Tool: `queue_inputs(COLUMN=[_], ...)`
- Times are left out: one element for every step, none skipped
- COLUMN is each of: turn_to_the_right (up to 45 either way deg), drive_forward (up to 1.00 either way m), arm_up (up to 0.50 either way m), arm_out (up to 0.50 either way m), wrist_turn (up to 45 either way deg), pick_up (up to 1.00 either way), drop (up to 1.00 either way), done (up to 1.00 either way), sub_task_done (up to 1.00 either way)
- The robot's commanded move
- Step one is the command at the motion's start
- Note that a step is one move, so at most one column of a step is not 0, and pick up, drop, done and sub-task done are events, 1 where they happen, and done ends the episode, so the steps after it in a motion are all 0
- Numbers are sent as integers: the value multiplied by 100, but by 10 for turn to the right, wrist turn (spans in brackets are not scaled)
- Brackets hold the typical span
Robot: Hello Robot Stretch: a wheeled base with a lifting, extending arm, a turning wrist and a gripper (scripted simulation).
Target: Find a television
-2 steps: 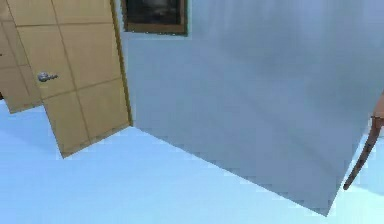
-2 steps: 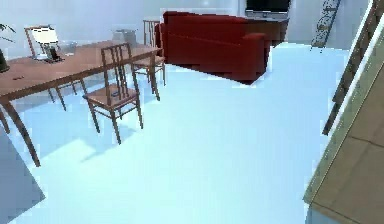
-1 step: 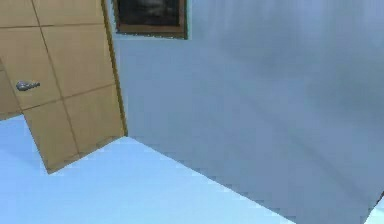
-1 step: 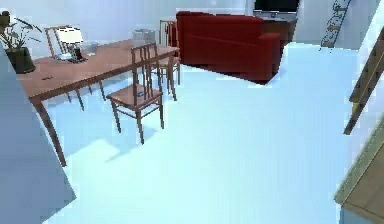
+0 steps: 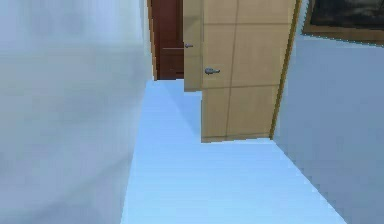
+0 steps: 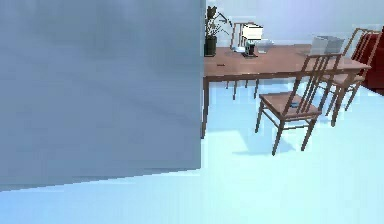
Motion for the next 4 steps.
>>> queue_inputs(turn_to_the_right=[-30, 90, 0, -150], drive_forward=[0, 0, 15, 0], arm_up=[0, 0, 0, 0], arm_out=[0, 0, 0, 0], wrist_turn=[0, 0, 0, 0], pick_up=[0, 0, 0, 0], drop=[0, 0, 0, 0], done=[0, 0, 0, 0], sub_task_done=[0, 0, 0, 0])
